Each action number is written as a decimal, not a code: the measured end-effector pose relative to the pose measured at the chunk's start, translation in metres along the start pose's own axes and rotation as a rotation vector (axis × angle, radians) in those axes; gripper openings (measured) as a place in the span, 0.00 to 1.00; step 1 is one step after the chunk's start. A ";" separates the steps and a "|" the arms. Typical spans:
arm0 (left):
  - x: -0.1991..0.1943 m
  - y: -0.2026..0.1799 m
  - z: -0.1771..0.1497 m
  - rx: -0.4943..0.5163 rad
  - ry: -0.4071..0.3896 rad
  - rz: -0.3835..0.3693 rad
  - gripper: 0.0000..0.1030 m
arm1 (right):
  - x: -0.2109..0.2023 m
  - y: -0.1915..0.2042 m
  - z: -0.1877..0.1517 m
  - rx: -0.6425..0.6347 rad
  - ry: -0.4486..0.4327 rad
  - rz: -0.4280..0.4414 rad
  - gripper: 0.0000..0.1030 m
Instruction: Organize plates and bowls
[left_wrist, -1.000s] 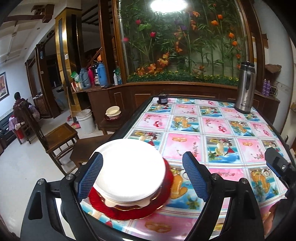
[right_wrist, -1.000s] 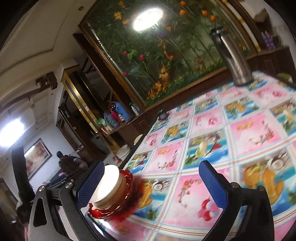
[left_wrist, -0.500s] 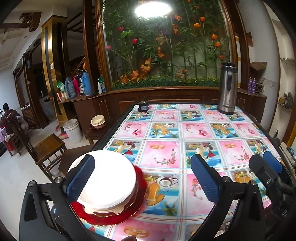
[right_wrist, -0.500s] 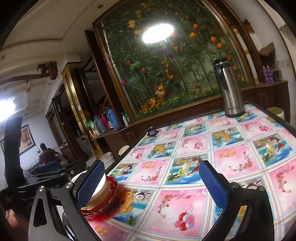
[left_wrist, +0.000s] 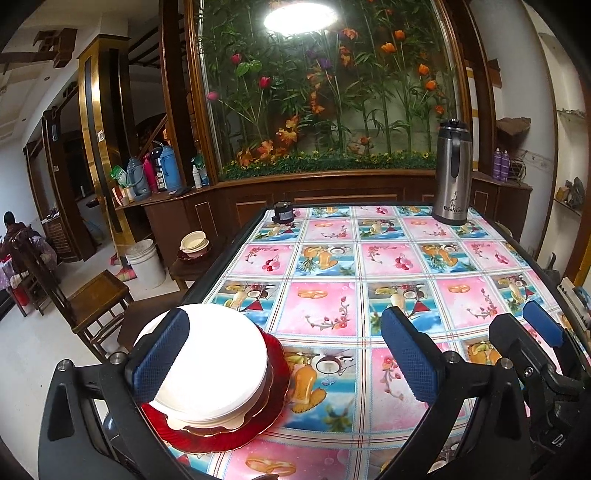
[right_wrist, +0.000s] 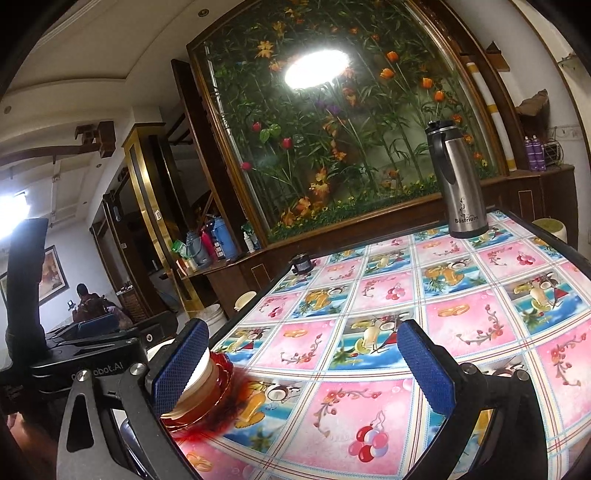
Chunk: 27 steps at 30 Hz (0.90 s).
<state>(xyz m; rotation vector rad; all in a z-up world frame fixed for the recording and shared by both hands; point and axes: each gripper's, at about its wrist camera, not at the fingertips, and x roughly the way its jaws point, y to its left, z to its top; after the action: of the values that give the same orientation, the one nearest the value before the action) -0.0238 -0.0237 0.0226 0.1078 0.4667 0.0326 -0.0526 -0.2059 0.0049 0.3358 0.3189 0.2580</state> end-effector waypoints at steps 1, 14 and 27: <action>0.002 0.000 -0.001 0.002 0.002 0.001 1.00 | 0.001 0.001 -0.001 0.000 0.002 0.001 1.00; 0.012 0.016 -0.018 0.010 0.062 0.045 1.00 | 0.023 0.021 -0.019 -0.027 0.082 0.059 1.00; 0.014 0.047 -0.025 -0.052 0.083 0.060 1.00 | 0.039 0.043 -0.030 -0.054 0.133 0.106 1.00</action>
<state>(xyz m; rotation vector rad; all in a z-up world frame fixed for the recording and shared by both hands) -0.0231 0.0263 0.0000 0.0697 0.5449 0.1084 -0.0359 -0.1465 -0.0170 0.2834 0.4249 0.3934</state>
